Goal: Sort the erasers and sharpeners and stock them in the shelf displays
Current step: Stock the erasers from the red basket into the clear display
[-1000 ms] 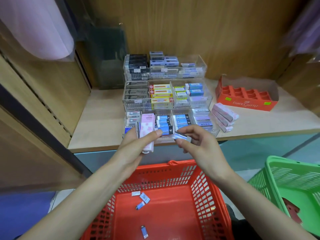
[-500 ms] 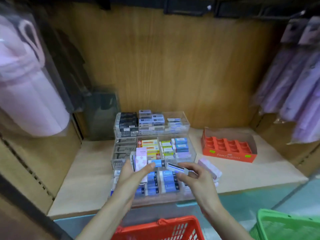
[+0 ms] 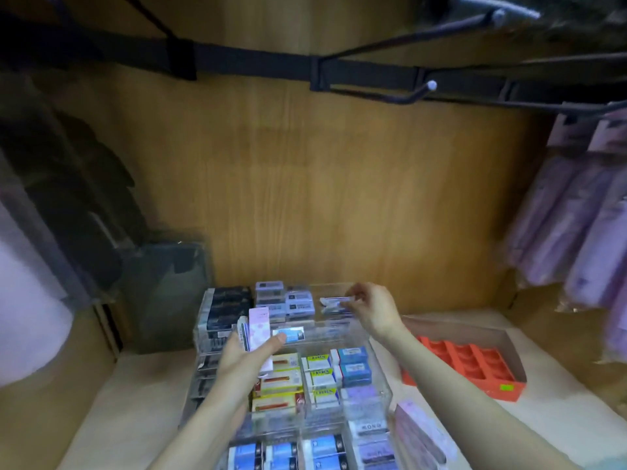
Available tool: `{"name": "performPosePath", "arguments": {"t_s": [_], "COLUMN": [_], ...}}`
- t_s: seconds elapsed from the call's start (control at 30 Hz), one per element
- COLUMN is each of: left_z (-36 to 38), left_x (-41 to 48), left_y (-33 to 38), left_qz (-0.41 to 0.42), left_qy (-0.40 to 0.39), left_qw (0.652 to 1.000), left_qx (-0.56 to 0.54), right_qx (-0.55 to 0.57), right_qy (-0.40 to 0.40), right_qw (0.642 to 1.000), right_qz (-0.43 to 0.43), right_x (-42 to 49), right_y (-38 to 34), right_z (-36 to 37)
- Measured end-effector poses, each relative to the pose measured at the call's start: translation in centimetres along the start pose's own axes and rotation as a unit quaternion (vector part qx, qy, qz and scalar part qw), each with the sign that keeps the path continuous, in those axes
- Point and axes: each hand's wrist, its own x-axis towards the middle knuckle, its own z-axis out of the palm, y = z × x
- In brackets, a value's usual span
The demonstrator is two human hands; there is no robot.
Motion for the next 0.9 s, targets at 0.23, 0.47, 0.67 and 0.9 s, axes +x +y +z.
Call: {"name": "performPosePath", "arguments": {"t_s": [0.23,0.47,0.67,0.9], "left_z": [-0.4,-0.2,-0.4,-0.9], "left_x": [1.4,0.7,0.5,0.3], "left_y": [-1.4,-1.2,-1.1,-1.3], "left_qz": [-0.004,-0.003,-0.006,-0.006], "left_qy": [-0.005,-0.014,-0.016,-0.012], "left_qw": [1.000,1.000,1.000,1.000], "left_qx": [-0.026,-0.012,-0.008,-0.006], "right_qx": [-0.261,-0.284,-0.308,-0.211], "right_qy": [-0.003,-0.107,-0.104,-0.259], "right_qw": [0.965,0.949,0.942,0.920], "right_qz": [-0.007,-0.088,-0.082,-0.204], "right_x": [2.4,3.4,3.8,3.7], "right_y": [0.3,-0.9,-0.8,-2.4], "right_z": [0.7,0.9,0.7,0.9]}}
